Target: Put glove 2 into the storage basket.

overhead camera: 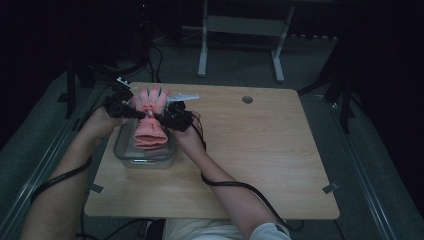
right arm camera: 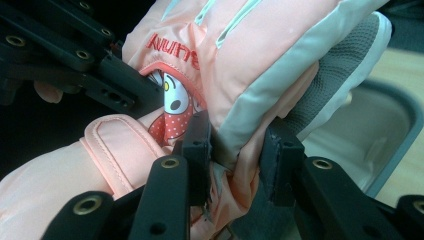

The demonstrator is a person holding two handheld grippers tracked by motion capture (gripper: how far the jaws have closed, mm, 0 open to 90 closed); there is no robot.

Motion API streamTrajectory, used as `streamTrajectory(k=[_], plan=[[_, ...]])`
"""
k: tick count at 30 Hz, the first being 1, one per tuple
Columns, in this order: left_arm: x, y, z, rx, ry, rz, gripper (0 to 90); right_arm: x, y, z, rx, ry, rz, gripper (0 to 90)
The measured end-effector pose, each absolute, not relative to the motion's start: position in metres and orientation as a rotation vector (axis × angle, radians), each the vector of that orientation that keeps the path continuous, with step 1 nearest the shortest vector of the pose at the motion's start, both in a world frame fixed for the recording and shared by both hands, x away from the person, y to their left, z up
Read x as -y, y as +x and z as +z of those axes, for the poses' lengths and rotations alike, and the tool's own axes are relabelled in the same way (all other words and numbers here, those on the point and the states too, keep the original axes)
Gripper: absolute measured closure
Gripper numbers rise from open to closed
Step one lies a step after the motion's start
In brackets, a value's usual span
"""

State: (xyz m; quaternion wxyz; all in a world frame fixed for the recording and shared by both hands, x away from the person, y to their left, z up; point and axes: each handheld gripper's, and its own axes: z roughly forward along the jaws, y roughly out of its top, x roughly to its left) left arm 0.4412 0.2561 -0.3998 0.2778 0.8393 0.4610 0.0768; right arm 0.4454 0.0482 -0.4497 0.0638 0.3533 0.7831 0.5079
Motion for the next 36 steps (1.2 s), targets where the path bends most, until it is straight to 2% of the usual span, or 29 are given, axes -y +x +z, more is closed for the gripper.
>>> streamTrajectory(k=[10, 21, 28, 29, 36], plan=[[-0.256, 0.450, -0.440, -1.299, 2.259, 0.118, 78.9, -0.052, 0.454, -0.485, -2.443, 1.142, 1.452, 68.6], [-0.255, 0.452, -0.459, -1.367, 2.245, 0.080, 76.3, -0.053, 0.455, -0.497, -2.499, 1.191, 1.374, 67.2], [-0.252, 0.460, -0.461, -1.407, 2.239, 0.080, 70.7, -0.048, 0.463, -0.496, -2.499, 1.222, 1.376, 59.1], [-0.251, 0.460, -0.461, -1.410, 2.238, 0.083, 69.2, -0.043, 0.464, -0.492, -2.485, 1.204, 1.374, 55.1], [-0.249, 0.464, -0.464, -1.429, 2.216, 0.110, 64.6, -0.031, 0.460, -0.478, -2.468, 1.151, 1.449, 47.9]])
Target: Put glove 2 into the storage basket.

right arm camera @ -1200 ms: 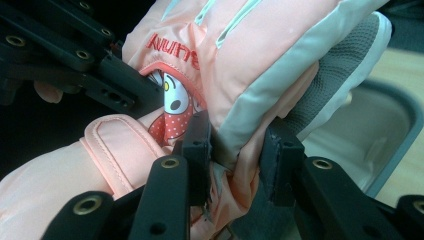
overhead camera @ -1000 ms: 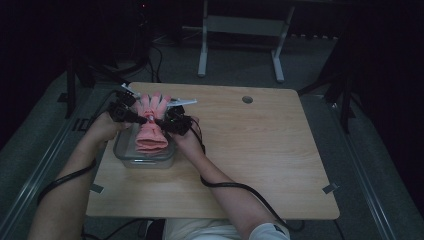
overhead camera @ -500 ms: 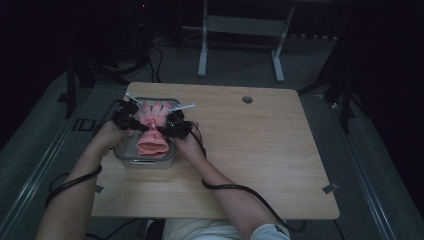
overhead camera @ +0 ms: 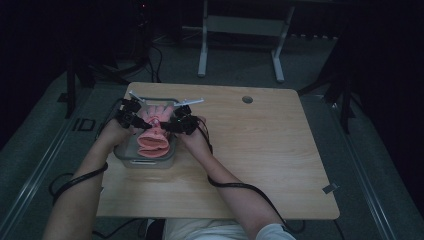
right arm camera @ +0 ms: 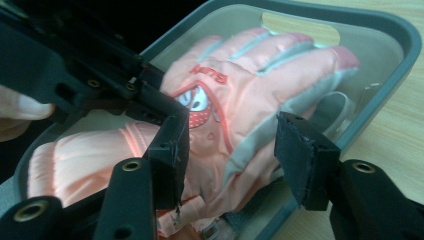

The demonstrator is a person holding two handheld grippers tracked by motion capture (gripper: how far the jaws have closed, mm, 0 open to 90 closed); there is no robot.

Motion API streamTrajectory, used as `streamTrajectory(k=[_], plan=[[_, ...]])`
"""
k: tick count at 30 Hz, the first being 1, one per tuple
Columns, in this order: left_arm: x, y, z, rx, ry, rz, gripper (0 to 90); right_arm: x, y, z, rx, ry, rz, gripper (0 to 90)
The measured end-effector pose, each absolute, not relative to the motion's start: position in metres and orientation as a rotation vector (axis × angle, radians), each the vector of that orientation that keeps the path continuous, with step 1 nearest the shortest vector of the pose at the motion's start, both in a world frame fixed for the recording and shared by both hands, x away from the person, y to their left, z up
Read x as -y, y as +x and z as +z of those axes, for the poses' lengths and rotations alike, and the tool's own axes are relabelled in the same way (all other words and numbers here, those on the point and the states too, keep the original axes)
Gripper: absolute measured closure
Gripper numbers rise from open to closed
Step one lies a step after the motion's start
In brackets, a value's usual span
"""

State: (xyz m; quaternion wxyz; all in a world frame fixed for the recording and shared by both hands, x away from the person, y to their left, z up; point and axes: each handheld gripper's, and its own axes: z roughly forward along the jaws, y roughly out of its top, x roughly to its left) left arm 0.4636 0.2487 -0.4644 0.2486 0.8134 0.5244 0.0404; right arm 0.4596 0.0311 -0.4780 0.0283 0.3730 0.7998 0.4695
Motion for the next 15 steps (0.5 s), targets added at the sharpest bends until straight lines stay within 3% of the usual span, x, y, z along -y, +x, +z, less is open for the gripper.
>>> streamTrajectory(k=[4, 5, 15], plan=[[-0.248, 0.463, -0.463, -1.446, 2.220, 0.153, 59.3, -0.027, 0.457, -0.476, -2.465, 1.147, 1.475, 46.9], [-0.249, 0.463, -0.462, -1.453, 2.218, 0.162, 52.4, -0.024, 0.455, -0.474, -2.466, 1.135, 1.476, 46.9], [-0.264, 0.457, -0.457, -1.506, 2.125, 0.202, 28.0, -0.009, 0.453, -0.468, -2.432, 1.115, 1.491, 45.9]])
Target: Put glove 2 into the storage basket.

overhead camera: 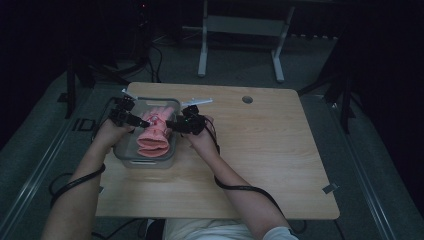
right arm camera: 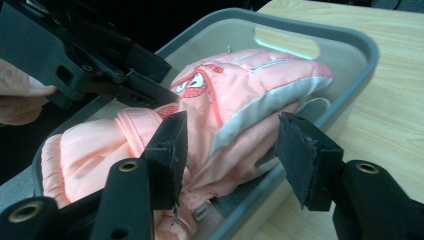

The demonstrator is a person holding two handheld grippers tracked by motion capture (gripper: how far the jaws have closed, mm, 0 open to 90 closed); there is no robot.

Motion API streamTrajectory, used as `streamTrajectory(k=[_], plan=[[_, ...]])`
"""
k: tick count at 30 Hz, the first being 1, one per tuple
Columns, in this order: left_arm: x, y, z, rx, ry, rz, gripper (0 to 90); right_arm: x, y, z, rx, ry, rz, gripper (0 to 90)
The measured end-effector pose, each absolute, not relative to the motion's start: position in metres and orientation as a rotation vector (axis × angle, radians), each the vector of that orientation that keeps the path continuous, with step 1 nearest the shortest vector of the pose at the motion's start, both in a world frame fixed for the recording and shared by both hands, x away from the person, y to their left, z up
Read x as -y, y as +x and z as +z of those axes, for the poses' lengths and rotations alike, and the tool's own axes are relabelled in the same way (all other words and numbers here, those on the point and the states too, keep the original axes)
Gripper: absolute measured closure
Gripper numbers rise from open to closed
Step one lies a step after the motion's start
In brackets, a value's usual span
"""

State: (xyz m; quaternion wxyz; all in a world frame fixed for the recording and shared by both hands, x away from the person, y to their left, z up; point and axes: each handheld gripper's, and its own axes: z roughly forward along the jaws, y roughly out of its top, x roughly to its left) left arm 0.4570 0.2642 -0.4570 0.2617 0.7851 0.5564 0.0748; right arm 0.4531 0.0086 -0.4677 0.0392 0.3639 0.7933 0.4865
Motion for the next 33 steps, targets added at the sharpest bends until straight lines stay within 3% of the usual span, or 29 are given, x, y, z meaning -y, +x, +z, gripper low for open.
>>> streamTrajectory(k=[14, 24, 26, 33], plan=[[-0.275, 0.450, -0.440, -1.477, 2.023, 0.300, 9.7, 0.006, 0.453, -0.462, -2.388, 1.039, 1.513, 40.3], [-0.270, 0.441, -0.429, -1.397, 2.011, 0.327, 7.8, 0.010, 0.453, -0.462, -2.404, 1.022, 1.494, 39.0], [-0.260, 0.436, -0.422, -1.351, 2.027, 0.344, 7.8, 0.012, 0.453, -0.463, -2.415, 1.010, 1.491, 31.9], [-0.231, 0.417, -0.409, -1.213, 2.037, 0.326, 7.5, 0.020, 0.451, -0.463, -2.426, 0.958, 1.485, 19.1]])
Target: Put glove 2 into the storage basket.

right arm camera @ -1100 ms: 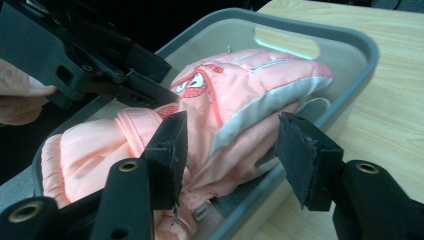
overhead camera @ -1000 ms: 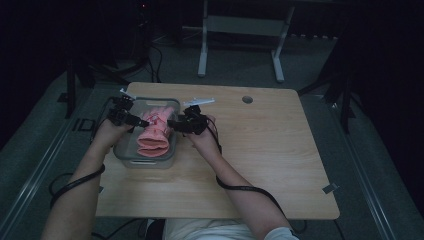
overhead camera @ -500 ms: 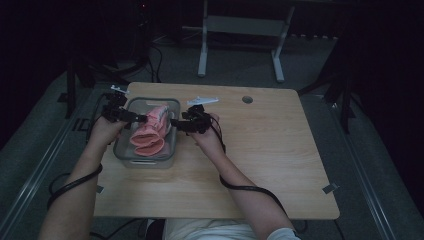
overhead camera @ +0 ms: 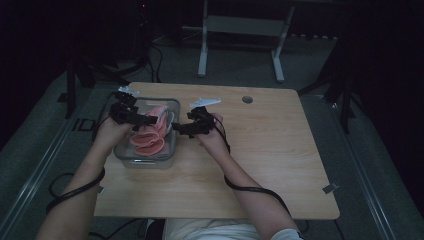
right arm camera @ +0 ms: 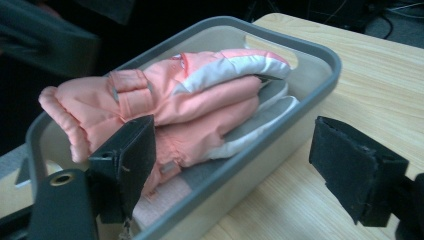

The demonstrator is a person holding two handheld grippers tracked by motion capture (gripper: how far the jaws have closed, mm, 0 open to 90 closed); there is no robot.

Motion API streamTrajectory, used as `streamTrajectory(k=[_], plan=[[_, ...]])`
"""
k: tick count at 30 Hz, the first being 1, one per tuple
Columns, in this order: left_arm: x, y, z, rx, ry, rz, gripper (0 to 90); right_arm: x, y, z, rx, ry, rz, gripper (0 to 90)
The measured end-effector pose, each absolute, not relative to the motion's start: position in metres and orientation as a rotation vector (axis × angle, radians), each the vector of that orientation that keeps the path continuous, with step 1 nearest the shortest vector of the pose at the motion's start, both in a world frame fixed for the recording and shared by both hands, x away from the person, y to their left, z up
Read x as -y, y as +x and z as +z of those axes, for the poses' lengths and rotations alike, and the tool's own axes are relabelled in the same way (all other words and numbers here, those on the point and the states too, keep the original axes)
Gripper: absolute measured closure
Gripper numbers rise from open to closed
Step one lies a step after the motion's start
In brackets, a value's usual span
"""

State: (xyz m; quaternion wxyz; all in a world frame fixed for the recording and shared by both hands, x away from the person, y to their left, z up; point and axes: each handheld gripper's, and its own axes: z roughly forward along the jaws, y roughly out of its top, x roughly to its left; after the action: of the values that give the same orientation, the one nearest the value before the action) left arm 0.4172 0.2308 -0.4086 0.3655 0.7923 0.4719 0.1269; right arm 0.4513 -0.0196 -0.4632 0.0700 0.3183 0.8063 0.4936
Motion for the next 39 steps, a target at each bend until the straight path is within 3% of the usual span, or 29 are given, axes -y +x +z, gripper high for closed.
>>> streamTrajectory(k=[17, 39], plan=[[-0.162, 0.372, -0.401, -0.899, 2.067, 0.287, 7.5, 0.064, 0.442, -0.461, -2.417, 0.905, 1.429, 19.0], [-0.087, 0.334, -0.457, -0.494, 2.181, 0.182, 7.5, 0.122, 0.415, -0.495, -2.431, 0.921, 1.341, 18.4]])
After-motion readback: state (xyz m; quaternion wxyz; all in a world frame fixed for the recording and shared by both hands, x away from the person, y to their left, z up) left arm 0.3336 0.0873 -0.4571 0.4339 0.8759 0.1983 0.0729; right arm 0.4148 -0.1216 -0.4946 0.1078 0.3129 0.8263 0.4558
